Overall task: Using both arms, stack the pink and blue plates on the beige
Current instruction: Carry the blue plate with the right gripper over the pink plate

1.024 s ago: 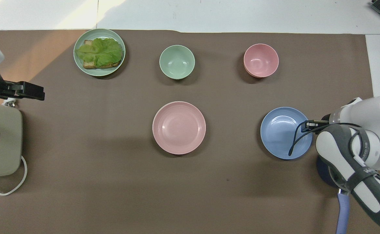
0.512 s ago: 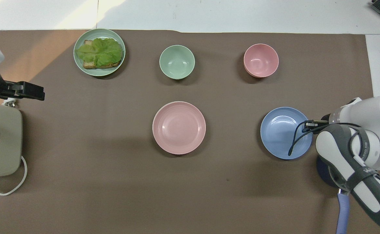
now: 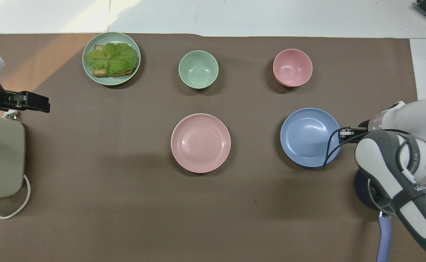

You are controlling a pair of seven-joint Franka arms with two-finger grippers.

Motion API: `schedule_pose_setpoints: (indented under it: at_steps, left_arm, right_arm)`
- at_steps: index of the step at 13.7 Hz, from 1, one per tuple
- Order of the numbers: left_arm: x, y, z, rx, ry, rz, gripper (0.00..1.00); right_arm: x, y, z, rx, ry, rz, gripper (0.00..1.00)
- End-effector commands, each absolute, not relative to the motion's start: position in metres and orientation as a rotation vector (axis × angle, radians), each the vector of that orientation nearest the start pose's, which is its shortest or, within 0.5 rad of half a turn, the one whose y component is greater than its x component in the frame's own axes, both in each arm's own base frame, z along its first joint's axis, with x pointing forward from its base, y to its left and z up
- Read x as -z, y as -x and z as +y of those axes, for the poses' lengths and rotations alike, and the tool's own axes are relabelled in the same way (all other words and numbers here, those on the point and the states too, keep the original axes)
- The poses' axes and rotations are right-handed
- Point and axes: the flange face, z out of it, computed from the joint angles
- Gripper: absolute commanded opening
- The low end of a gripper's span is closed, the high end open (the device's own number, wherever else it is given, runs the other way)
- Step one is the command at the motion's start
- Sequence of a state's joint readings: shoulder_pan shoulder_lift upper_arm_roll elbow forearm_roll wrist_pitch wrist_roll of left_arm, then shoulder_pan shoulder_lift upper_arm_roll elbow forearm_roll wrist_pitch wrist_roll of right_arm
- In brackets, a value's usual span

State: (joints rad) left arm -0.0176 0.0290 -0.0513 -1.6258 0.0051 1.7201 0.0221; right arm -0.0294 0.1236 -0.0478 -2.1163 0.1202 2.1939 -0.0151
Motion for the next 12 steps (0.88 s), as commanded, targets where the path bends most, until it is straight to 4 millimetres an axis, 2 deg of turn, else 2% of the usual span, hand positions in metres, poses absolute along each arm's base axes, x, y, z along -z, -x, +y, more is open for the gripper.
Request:
schedule_pose_setpoints:
  at_steps: [1, 3, 5, 6, 9, 12]
  left_arm:
    - [-0.603, -0.572, -0.034, 0.096, 3.118, 0.158, 1.0]
    - [-0.603, -0.572, -0.034, 0.096, 3.118, 0.158, 1.0]
    - [-0.603, -0.572, -0.034, 0.096, 3.118, 0.158, 1.0]
    - [-0.603, -0.572, -0.034, 0.096, 3.118, 0.158, 1.0]
    - [-0.603, -0.572, -0.034, 0.096, 3.118, 0.158, 1.0]
    - [-0.603, -0.572, -0.034, 0.099, 3.118, 0.158, 1.0]
  right_arm:
    - [-0.387, -0.562, 0.003, -0.025, 3.016, 0.208, 0.0]
    - [-0.405, -0.567, 0.037, -0.014, 3.011, 0.222, 0.0]
    - [-0.428, -0.576, 0.082, 0.009, 3.001, 0.268, 0.0]
    - [-0.431, -0.578, 0.106, 0.02, 2.995, 0.299, 0.0]
    - [-0.433, -0.571, 0.163, 0.049, 2.957, 0.346, 0.0]
    - [-0.42, -0.559, 0.212, 0.041, 2.937, 0.346, 0.0]
